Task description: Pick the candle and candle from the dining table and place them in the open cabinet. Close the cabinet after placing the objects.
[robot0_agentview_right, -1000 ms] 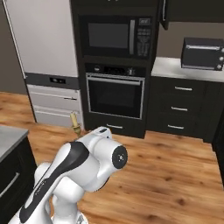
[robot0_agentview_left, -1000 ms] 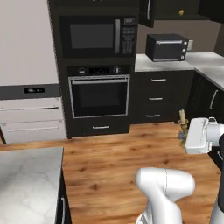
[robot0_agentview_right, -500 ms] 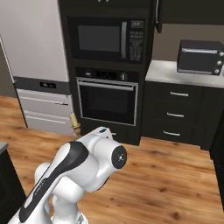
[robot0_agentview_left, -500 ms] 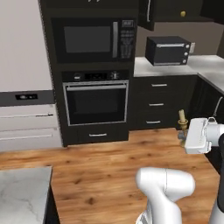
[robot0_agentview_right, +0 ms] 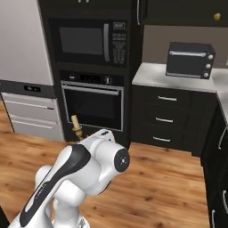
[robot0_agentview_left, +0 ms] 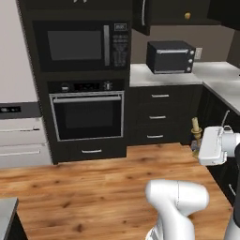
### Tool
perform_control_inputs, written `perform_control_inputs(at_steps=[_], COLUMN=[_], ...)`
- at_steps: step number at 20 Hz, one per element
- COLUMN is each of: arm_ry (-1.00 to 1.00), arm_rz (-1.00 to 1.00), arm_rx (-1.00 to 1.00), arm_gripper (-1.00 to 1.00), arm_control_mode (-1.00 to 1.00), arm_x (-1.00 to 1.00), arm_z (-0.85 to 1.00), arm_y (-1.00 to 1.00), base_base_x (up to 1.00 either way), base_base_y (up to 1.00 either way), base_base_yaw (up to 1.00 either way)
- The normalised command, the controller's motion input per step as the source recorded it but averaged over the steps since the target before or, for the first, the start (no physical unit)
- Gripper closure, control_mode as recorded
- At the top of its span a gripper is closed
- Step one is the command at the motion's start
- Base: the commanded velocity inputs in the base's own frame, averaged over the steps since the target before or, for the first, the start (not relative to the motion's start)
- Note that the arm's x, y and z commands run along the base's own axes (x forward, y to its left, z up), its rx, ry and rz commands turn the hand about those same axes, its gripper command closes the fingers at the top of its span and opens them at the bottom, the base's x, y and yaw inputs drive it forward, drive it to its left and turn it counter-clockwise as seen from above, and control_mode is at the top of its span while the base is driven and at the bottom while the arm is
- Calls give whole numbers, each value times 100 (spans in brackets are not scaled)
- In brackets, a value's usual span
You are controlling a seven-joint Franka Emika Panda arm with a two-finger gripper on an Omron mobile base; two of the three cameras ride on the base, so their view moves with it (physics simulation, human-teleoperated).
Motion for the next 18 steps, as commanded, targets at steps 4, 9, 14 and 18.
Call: perform_control_inputs(at_steps=[4, 9, 14, 18], arm_ry=[0, 0, 0, 0], arm_rz=[0, 0, 0, 0], arm_rx=[0, 0, 0, 0], arm_gripper=[100, 100, 100, 100], arm_control_mode=[100, 100, 100, 100], arm_x=[0, 0, 0, 0], arm_z=[0, 0, 0, 0], arm_y=[0, 0, 0, 0], base_base_x=[49, 51, 51, 52], base_base_y=[-47, -48, -47, -44], base_base_yaw=[0, 0, 0, 0])
